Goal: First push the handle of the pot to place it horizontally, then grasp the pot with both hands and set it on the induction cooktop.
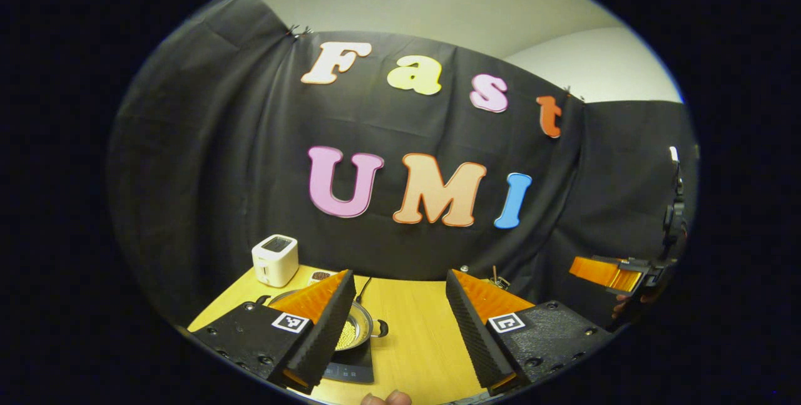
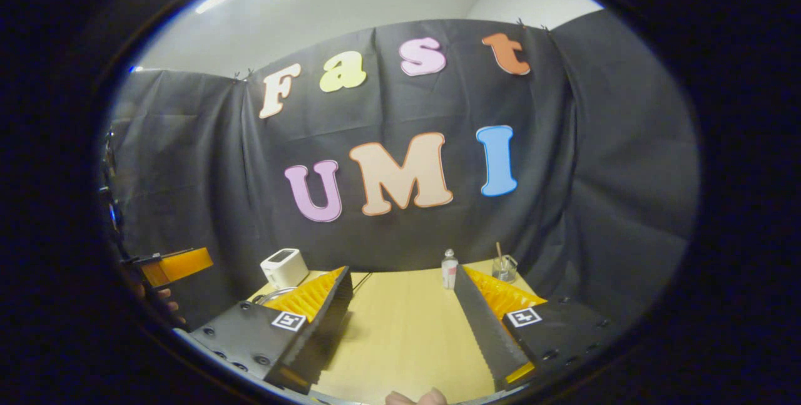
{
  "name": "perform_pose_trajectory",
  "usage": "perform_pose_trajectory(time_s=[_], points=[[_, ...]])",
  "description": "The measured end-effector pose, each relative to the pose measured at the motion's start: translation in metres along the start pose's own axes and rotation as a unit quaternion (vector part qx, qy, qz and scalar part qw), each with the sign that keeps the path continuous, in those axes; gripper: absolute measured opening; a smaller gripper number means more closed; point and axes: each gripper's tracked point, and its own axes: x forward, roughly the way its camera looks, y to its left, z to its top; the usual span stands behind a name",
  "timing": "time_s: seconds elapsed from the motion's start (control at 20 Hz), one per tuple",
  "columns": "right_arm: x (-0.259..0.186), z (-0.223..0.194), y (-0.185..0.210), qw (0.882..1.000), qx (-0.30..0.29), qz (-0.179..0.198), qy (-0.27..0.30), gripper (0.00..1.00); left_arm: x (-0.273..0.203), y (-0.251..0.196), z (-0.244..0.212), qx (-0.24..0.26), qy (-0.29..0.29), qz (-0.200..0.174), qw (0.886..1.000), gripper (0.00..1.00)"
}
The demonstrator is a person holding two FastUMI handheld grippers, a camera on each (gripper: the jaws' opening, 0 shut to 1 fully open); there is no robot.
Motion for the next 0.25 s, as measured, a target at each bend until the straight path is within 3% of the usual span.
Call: perform_pose_trajectory(time_s=[0.15, 0.2, 0.25], points=[[-0.015, 0.017, 0.014, 0.999, -0.024, 0.007, -0.022, 0.93, -0.025, -0.010, 0.027, 0.044, -0.041, 0.010, 0.998, 0.88], [-0.018, 0.030, 0.017, 0.999, -0.027, 0.007, -0.039, 0.99, -0.030, -0.012, 0.036, 0.054, -0.052, 0.015, 0.997, 0.88], [-0.022, 0.041, 0.016, 0.998, -0.031, 0.007, -0.057, 0.93, -0.036, -0.012, 0.042, 0.058, -0.060, 0.022, 0.996, 0.86]])
